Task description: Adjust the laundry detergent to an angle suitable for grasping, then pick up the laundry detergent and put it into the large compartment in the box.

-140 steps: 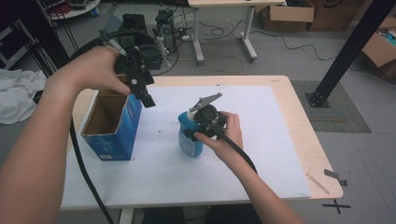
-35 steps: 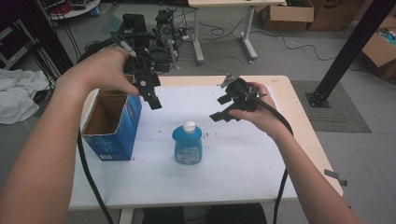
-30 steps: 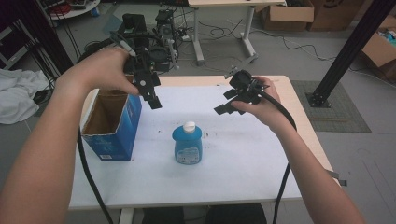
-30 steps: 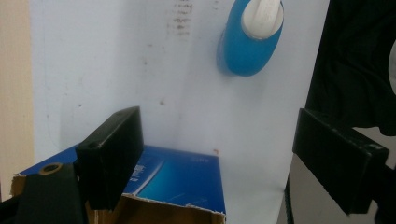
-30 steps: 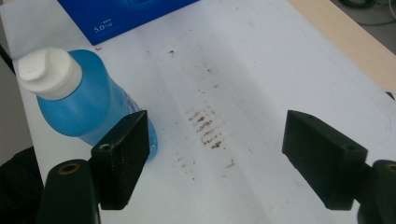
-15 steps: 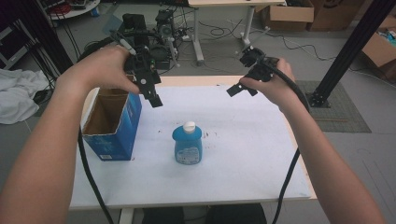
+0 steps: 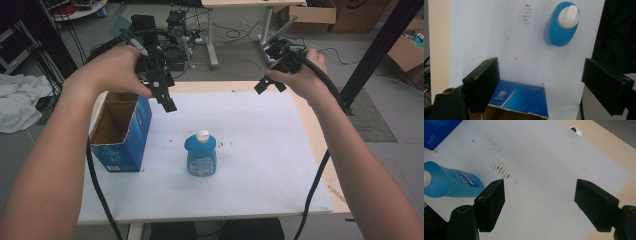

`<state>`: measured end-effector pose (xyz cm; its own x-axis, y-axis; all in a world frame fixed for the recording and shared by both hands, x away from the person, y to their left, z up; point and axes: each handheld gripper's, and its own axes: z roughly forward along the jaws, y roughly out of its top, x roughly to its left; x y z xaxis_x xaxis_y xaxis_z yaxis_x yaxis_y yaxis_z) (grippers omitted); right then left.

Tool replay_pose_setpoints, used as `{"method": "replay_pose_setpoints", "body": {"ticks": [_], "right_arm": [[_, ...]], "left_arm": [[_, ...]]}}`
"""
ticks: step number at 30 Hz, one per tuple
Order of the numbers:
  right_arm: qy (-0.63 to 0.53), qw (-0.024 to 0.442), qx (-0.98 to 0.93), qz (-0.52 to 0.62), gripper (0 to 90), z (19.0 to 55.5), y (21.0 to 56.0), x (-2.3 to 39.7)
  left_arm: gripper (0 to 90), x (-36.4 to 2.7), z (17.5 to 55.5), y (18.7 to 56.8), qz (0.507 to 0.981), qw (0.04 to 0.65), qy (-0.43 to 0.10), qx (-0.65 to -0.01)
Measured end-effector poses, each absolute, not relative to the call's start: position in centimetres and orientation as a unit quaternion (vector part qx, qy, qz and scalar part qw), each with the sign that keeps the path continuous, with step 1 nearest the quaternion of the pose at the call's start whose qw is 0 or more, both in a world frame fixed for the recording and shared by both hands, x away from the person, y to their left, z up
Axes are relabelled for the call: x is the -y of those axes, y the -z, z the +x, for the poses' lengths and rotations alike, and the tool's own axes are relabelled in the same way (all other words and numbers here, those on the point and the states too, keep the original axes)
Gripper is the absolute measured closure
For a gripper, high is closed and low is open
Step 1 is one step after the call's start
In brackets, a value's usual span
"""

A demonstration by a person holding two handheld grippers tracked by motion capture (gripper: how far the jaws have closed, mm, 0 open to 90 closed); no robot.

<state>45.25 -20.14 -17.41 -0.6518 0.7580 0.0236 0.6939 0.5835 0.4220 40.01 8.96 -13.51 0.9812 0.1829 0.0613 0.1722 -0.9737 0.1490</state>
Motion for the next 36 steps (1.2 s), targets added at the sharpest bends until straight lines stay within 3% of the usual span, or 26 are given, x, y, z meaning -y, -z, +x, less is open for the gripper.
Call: {"method": "replay_pose_setpoints", "body": {"ticks": [36], "right_arm": [[-0.214, 0.075, -0.887, 0.403, 23.8, 44.97, 17.69, 20.66]], "left_arm": [[15.4, -8.38, 39.23, 13.13, 0.993, 0.071, -0.05, -0.082]]}}
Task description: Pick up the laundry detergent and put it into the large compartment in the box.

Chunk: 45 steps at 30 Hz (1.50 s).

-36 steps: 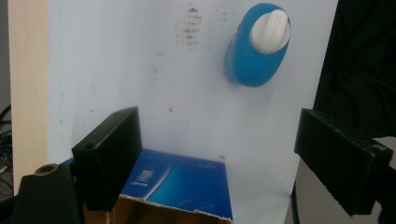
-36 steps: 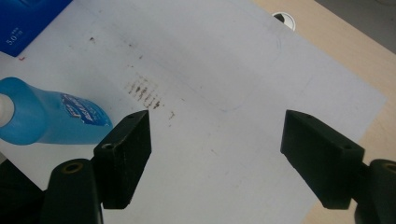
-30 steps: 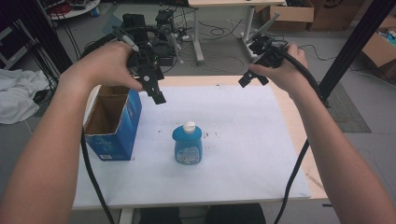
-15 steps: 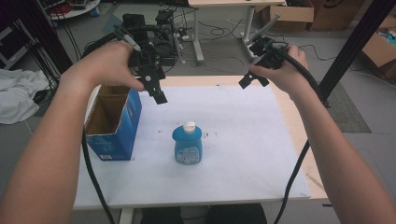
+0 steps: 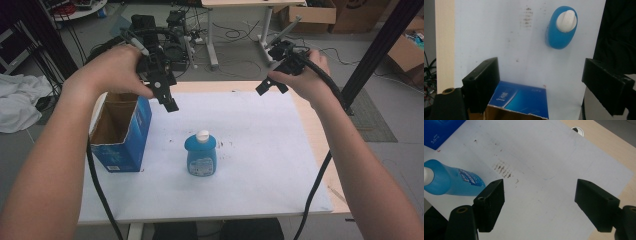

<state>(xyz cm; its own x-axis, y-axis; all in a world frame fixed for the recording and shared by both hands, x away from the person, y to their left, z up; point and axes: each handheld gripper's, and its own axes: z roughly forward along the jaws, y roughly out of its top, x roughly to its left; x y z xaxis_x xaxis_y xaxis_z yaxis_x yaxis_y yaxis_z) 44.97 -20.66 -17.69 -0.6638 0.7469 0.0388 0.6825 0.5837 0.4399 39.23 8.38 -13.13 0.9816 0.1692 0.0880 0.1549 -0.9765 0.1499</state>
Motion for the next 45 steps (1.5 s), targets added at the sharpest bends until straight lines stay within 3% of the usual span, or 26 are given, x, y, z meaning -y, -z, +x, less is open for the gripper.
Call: {"method": "replay_pose_setpoints", "body": {"ticks": [45], "right_arm": [[-0.214, 0.07, -0.888, 0.401, 23.8, 44.9, 19.0, 20.1]], "left_arm": [[15.5, -3.2, 38.1, 21.0, 0.998, 0.048, -0.001, -0.04]]}}
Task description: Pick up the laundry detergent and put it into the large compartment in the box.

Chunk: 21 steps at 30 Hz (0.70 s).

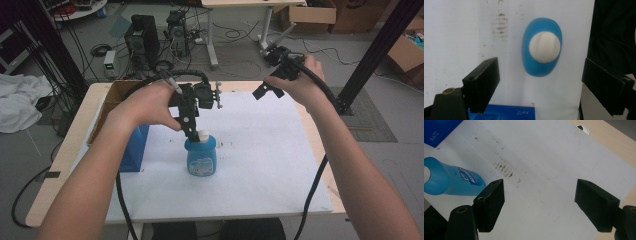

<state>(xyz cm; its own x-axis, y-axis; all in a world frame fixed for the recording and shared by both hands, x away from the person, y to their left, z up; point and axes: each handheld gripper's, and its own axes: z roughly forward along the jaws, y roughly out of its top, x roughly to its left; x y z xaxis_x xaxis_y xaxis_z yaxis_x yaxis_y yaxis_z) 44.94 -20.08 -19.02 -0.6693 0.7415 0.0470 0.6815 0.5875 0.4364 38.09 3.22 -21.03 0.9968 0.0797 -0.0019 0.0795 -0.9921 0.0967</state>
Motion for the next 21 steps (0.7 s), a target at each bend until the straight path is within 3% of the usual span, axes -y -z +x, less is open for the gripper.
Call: {"method": "replay_pose_setpoints", "body": {"ticks": [21], "right_arm": [[-0.215, 0.069, -0.886, 0.405, 23.9, 44.9, 19.3, 20.9]], "left_arm": [[15.8, -1.4, 38.3, 25.8, 0.999, 0.033, 0.014, -0.034]]}}
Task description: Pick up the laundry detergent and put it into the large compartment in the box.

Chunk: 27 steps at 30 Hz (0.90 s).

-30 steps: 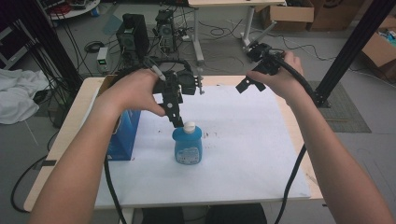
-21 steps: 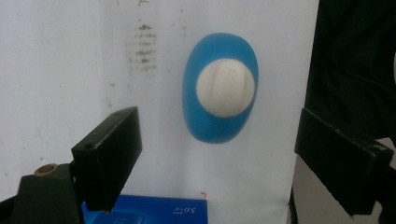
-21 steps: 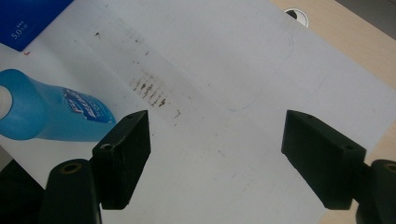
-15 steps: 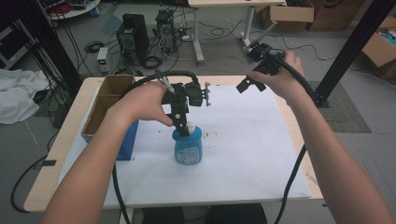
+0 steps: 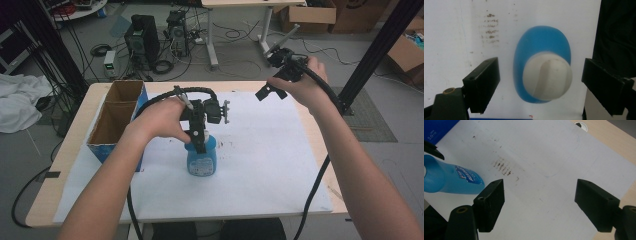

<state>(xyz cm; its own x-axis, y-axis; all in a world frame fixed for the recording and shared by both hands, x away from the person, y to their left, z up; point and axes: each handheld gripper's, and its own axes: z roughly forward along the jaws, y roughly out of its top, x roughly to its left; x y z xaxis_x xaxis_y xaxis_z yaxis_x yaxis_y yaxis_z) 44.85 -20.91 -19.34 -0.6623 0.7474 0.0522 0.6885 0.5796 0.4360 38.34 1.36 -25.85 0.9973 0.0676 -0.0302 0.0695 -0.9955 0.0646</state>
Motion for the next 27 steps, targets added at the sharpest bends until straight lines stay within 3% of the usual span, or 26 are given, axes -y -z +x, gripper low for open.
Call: {"method": "replay_pose_setpoints", "body": {"ticks": [27], "right_arm": [[-0.217, 0.067, -0.886, 0.406, 23.9, 44.8, 19.8, 21.1]], "left_arm": [[24.6, -0.8, 38.0, 28.0, 0.999, 0.016, 0.013, -0.032]]}}
